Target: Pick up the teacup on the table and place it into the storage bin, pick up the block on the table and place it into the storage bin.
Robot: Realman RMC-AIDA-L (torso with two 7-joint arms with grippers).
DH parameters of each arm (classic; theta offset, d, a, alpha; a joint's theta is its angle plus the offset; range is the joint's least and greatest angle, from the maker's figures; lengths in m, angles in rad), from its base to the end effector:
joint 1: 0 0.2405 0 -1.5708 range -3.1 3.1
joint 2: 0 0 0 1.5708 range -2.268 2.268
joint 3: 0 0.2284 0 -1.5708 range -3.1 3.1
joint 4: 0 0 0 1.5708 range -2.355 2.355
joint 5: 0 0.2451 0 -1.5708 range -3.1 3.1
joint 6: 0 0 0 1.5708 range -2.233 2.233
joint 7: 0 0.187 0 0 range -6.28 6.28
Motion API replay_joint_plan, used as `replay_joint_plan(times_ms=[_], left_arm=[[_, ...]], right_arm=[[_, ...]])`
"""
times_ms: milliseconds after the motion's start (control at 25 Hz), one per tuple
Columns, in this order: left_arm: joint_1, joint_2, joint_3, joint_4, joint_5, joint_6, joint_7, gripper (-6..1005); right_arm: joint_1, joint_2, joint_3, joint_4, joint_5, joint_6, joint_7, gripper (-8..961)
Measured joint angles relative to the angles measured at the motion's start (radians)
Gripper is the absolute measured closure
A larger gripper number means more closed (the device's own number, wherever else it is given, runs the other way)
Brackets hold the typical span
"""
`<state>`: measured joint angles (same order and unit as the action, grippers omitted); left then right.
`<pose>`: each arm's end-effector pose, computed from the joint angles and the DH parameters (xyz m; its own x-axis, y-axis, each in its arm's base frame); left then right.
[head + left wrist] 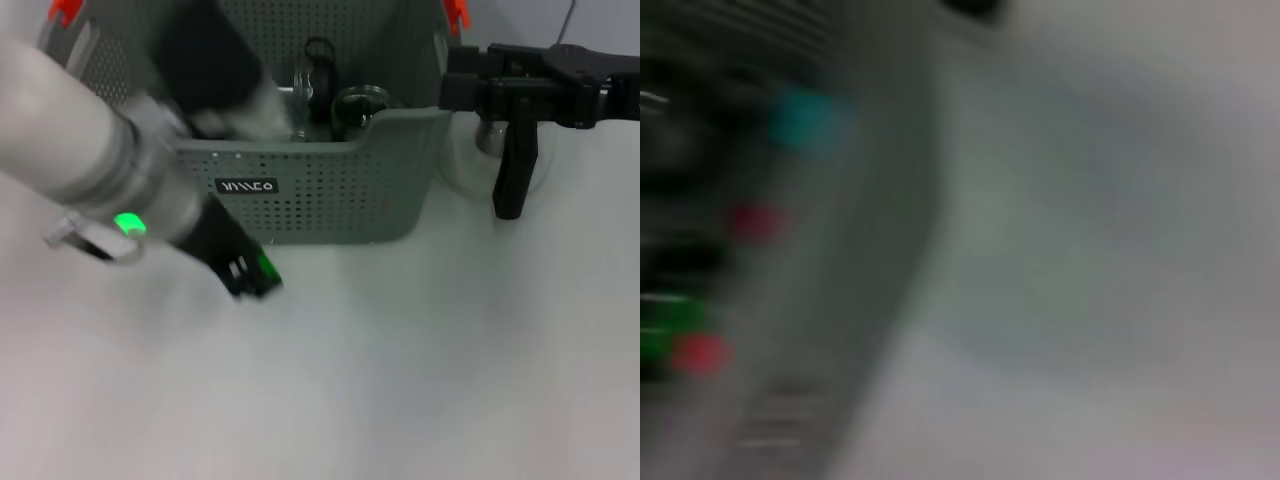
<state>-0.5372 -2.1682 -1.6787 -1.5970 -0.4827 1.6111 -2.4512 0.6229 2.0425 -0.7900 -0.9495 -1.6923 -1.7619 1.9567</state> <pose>-0.1185 0.3613 -0.0273 0.8630 0.4415 -0.2455 0.3227 -0.8557 -0.4044 0.1196 0.3816 0.0565 0.6320 -0.4314 -0.6437 -0.4498 -0.8807 0.1486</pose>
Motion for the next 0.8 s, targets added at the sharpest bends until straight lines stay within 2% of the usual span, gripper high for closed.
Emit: replay_joint_plan(times_ms=[80,120,200,280,360,520,640,760,800], left_arm=[[-0.04,0.004,-0.183,-0.003,-0.048,0.052,0.056,561],[-0.056,0.007,-0.246,0.001,-0.063,0.069,0.074,556],[-0.104,0.021,-0.439,0.024,-0.111,0.126,0.135,548],[-0.142,0.047,-0.58,0.057,-0.166,0.167,0.174,540],[-0.175,0.093,-0.69,0.121,-0.239,0.199,0.194,531],[-0.22,0.181,-0.814,0.296,-0.371,0.172,0.209,515],[-0.26,0.249,-0.837,0.478,-0.442,0.057,0.223,502],[-0.299,0.274,-0.805,0.589,-0.427,-0.074,0.228,490],[-0.306,0.274,-0.784,0.608,-0.416,-0.131,0.229,485]], right_arm=[[0.0,0.0,0.0,0.0,0.0,-0.008,-0.001,7],[0.0,0.0,0.0,0.0,0.0,-0.011,-0.001,7],[-0.001,-0.001,0.0,0.0,0.0,-0.017,-0.001,7],[-0.003,-0.004,0.001,0.0,0.0,-0.023,-0.001,7],[-0.004,-0.006,0.002,0.0,0.0,-0.026,-0.001,7],[-0.003,-0.01,0.001,0.0,-0.003,-0.033,-0.008,7],[0.001,-0.014,-0.014,0.0,-0.019,-0.041,-0.018,7],[0.012,-0.019,-0.022,0.0,-0.051,-0.061,-0.028,7],[0.016,-0.019,-0.023,0.001,-0.066,-0.073,-0.037,7]])
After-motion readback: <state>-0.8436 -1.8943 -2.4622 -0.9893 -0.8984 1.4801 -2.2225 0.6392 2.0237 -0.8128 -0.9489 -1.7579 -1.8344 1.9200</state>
